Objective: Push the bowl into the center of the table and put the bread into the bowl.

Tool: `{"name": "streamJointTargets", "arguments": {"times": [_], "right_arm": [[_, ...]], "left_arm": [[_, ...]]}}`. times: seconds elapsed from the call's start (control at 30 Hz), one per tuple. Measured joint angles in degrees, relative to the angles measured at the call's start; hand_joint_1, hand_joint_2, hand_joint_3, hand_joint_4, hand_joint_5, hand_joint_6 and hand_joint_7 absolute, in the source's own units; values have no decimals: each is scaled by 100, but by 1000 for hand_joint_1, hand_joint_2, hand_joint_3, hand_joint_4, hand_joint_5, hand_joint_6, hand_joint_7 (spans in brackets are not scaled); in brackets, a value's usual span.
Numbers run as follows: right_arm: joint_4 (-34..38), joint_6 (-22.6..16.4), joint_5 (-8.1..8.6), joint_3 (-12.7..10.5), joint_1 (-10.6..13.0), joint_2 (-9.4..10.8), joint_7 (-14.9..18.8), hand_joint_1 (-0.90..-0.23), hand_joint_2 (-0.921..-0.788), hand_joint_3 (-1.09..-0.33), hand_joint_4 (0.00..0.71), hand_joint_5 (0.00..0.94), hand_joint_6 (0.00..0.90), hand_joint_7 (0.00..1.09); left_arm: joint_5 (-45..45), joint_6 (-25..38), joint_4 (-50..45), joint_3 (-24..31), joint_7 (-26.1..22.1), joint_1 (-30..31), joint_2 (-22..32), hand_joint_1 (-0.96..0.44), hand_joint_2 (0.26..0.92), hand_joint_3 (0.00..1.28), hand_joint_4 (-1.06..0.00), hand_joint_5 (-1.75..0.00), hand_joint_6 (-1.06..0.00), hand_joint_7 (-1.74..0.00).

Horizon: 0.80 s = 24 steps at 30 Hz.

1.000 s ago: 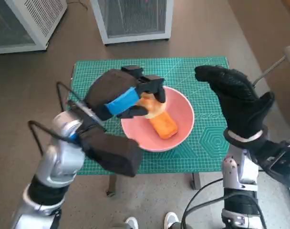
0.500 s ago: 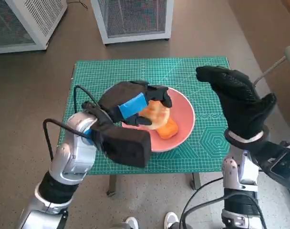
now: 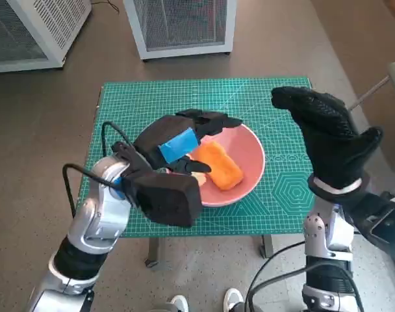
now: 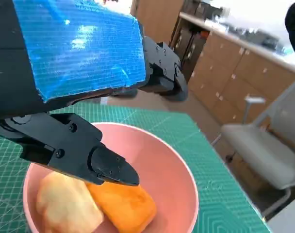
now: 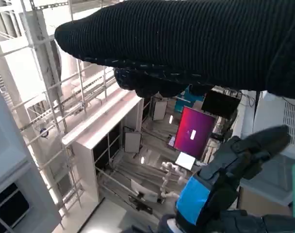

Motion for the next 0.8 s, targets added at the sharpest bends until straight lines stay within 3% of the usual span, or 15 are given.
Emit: {"name": "streamJointTargets", "arguments": {"times": [0.2,0.4,0.6,0.8], "right_arm": [[0,-6,-27,2,-25,-1,-53,-534,-921,-499,402,0,101,562],[1,-15,-196,4,-101,-3,-161,-535,-921,-505,367,0,98,563],[2,-16,-277,6,-160,-10,-292,-546,-921,-514,354,0,90,568],[-6,17,-476,19,-250,-34,-487,-558,-921,-523,348,0,86,578]], "left_arm": [[-167,-64,-65,176,133,36,1,-363,898,14,-115,0,-198,-171],[-454,-203,-293,482,259,193,-2,-379,897,9,-113,0,-212,-158],[-1091,-647,-352,957,426,346,-25,-425,911,14,-112,-1,-221,-149],[-2280,-1560,-62,1511,608,401,-379,-513,920,116,-132,-9,-232,-161]]}}
